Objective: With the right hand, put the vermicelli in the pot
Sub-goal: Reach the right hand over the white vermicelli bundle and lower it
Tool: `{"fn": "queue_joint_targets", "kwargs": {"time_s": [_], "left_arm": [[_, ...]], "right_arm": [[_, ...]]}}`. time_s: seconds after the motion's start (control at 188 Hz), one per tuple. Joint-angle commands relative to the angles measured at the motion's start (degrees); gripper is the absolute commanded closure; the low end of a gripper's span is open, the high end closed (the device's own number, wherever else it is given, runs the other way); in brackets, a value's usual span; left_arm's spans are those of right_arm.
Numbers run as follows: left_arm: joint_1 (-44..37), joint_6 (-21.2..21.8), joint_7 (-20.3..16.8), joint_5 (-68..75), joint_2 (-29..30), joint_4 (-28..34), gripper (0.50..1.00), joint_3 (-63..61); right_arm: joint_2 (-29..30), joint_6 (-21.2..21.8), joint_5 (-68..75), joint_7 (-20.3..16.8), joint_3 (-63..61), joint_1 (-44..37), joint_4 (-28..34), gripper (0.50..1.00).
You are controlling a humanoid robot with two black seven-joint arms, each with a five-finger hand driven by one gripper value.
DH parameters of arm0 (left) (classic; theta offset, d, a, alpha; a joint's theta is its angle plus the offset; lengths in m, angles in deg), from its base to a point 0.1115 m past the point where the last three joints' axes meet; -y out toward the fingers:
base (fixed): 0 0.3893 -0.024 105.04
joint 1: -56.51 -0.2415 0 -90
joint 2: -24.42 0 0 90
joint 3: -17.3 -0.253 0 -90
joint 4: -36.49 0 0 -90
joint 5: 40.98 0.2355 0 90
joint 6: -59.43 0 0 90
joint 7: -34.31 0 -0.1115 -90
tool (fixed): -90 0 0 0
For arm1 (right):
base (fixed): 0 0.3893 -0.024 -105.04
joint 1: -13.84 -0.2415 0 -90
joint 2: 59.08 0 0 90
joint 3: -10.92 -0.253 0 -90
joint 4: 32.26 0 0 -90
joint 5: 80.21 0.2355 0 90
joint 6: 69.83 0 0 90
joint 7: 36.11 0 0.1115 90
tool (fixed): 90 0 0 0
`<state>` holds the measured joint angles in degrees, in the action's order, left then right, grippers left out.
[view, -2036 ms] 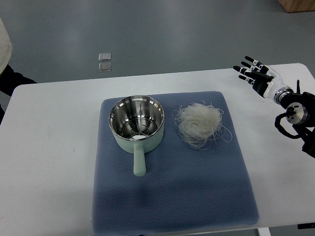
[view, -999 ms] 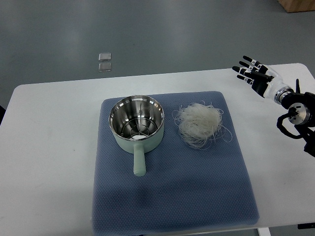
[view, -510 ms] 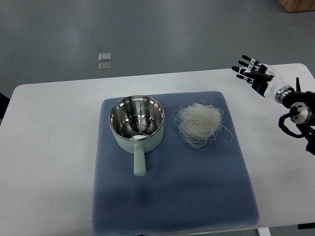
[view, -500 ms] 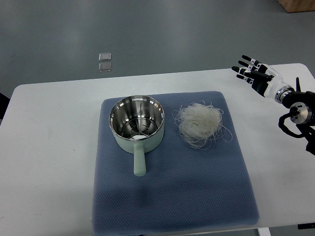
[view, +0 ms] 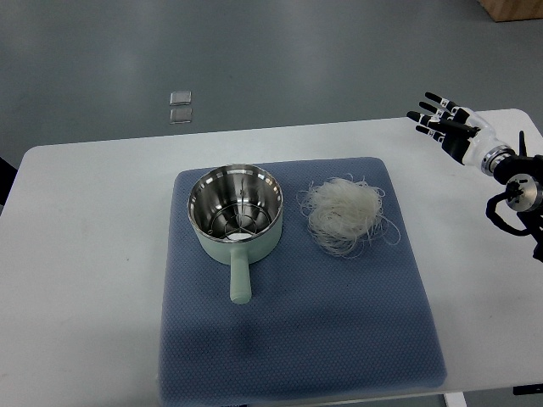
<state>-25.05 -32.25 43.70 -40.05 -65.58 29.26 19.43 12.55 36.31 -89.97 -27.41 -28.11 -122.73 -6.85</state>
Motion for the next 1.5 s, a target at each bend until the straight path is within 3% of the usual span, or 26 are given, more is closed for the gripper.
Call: {"fn": "queue_joint_targets", "kwargs": {"time_s": [0.0,0.239,0.585,0.702,0.707,0.824,0.994,0.999,1.042,1.494], "left_arm": [[0.0,0.0,0.0,0.0,0.0,-0.2,0.5,0.0],[0.0,0.1,0.0,0.0,0.0,0.2,0.5,0.1],[-0.1,0.0,0.0,0.0,0.0,0.2,0.5,0.1],[-0.1,0.0,0.0,0.0,0.0,-0.2,0.5,0.1],[-0.1,0.0,0.0,0.1,0.0,-0.2,0.5,0.1],[-0.1,0.0,0.0,0.1,0.0,-0.2,0.5,0.0],[-0.1,0.0,0.0,0.1,0.0,-0.2,0.5,0.0],[-0.1,0.0,0.0,0.1,0.0,-0.2,0.5,0.0],[-0.2,0.0,0.0,0.1,0.0,-0.2,0.5,0.0],[-0.2,0.0,0.0,0.1,0.0,-0.3,0.5,0.0]], "right_arm": [[-0.1,0.6,0.0,-0.1,0.0,-0.1,0.0,0.572],[-0.6,6.2,-0.1,-0.2,0.4,-0.7,0.1,0.572],[-0.6,7.9,-11.9,-0.2,0.5,-2.9,0.7,0.574],[-1.4,9.1,-22.0,-0.2,0.6,-4.1,4.4,0.574],[-2.6,9.6,-27.8,-0.2,0.7,-4.4,6.7,0.574],[-5.1,11.4,-41.5,-0.1,1.8,-6.4,12.7,0.574],[-7.1,14.4,-50.0,-0.1,5.6,-9.6,17.8,0.576],[-8.3,15.7,-53.1,-0.1,7.5,-10.5,20.5,0.576],[-9.0,16.3,-55.6,-0.1,8.9,-11.3,22.5,0.574],[-5.9,14.8,-74.4,-0.2,21.6,-14.4,23.6,0.581]]}}
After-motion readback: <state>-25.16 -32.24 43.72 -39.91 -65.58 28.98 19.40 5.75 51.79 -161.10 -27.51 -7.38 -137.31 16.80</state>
